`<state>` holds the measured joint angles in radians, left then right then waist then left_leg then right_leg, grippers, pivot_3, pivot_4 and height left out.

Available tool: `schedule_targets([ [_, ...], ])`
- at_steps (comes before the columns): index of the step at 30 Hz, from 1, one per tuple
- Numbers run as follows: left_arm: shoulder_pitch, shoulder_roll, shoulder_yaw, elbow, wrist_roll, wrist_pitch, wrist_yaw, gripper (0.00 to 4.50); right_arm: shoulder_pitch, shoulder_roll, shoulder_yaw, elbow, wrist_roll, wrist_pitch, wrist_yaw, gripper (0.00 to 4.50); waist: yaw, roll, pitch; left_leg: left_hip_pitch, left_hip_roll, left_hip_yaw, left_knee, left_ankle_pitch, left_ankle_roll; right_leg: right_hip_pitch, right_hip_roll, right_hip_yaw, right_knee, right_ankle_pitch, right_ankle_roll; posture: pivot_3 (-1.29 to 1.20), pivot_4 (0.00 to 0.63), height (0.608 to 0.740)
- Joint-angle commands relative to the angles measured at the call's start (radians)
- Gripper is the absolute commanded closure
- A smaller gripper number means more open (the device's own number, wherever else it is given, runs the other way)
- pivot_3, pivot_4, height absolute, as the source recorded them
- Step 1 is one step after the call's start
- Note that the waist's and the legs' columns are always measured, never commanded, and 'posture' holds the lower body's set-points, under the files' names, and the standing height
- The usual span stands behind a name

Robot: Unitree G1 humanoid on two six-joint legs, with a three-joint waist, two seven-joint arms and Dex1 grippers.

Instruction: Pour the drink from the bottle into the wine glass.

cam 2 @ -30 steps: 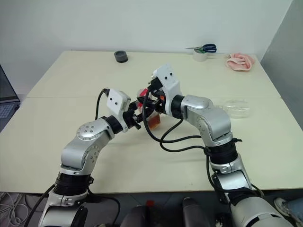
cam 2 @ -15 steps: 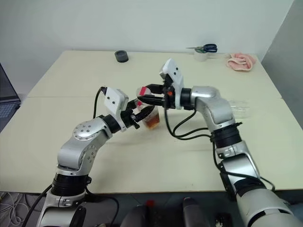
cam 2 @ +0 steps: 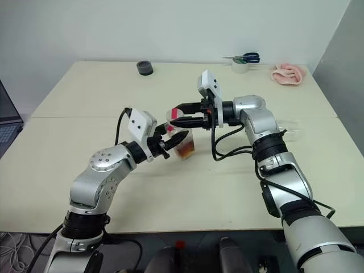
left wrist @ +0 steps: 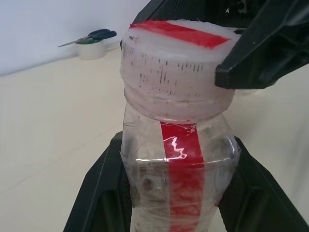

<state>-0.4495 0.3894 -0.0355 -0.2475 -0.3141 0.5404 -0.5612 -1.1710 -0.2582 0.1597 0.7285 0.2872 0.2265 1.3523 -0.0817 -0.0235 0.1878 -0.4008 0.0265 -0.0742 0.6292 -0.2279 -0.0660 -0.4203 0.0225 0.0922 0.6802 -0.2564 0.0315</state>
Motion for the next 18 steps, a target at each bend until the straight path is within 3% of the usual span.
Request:
schedule_targets([
  [1, -0.021, 0.007, 0.03, -0.048, -0.017, -0.013, 0.003, 2.65, -0.006, -0.02, -0.021, -0.057, 0.008, 0.039, 0.014, 1.27, 0.001, 0.0, 0.0, 0.0, 0.0, 0.0, 0.0, 0.0, 0.0, 0.0, 0.0, 0.0, 0.0, 0.0, 0.0, 0.0, 0.15, 0.74],
  [5, -0.025, 0.009, 0.026, -0.038, -0.017, -0.014, -0.004, 2.65, 0.037, -0.045, -0.028, -0.153, 0.0, 0.044, -0.032, 0.0, 0.001, 0.0, 0.0, 0.0, 0.0, 0.0, 0.0, 0.0, 0.0, 0.0, 0.0, 0.0, 0.0, 0.0, 0.0, 0.0, 0.15, 0.74],
  [18, -0.043, 0.024, -0.005, -0.02, -0.042, -0.007, -0.099, 2.66, 0.299, -0.124, -0.072, -0.817, 0.096, 0.433, -0.337, 0.0, 0.004, 0.0, 0.0, 0.0, 0.0, -0.001, 0.0, 0.0, 0.0, 0.0, 0.0, -0.001, 0.0, 0.0, 0.0, 0.0, 0.15, 0.74],
])
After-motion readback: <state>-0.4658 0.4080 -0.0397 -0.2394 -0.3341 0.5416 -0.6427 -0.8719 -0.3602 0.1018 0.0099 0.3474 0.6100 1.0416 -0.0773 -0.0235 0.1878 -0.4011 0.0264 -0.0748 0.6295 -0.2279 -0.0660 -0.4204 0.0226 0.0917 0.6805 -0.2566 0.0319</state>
